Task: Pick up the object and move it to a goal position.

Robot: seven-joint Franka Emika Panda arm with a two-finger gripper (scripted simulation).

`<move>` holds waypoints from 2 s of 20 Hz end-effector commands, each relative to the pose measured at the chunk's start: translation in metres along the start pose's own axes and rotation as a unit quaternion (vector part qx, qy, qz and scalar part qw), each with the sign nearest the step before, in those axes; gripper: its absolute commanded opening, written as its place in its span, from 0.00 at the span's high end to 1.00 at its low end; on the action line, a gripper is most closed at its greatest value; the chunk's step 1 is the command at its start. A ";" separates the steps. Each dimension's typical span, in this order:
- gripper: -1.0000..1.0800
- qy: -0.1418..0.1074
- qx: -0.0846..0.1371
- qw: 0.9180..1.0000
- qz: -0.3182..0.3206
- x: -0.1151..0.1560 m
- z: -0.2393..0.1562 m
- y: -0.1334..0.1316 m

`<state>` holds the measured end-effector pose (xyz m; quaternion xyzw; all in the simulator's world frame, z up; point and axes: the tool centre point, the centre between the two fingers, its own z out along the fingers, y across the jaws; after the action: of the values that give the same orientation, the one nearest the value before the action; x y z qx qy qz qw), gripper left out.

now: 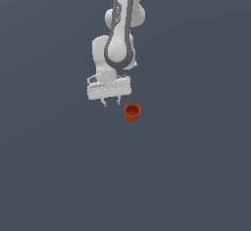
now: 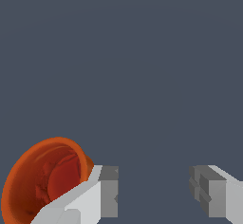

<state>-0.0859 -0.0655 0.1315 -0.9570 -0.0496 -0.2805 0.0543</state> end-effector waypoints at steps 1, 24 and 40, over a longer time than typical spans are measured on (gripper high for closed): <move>0.38 -0.005 0.017 1.000 -0.005 -0.014 0.014 -0.019; 0.38 -0.008 0.053 0.998 -0.013 -0.033 0.035 -0.056; 1.00 -0.007 0.054 0.998 -0.012 -0.033 0.064 -0.060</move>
<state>-0.0872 0.0002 0.0653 -0.9540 -0.0771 -0.2711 0.1022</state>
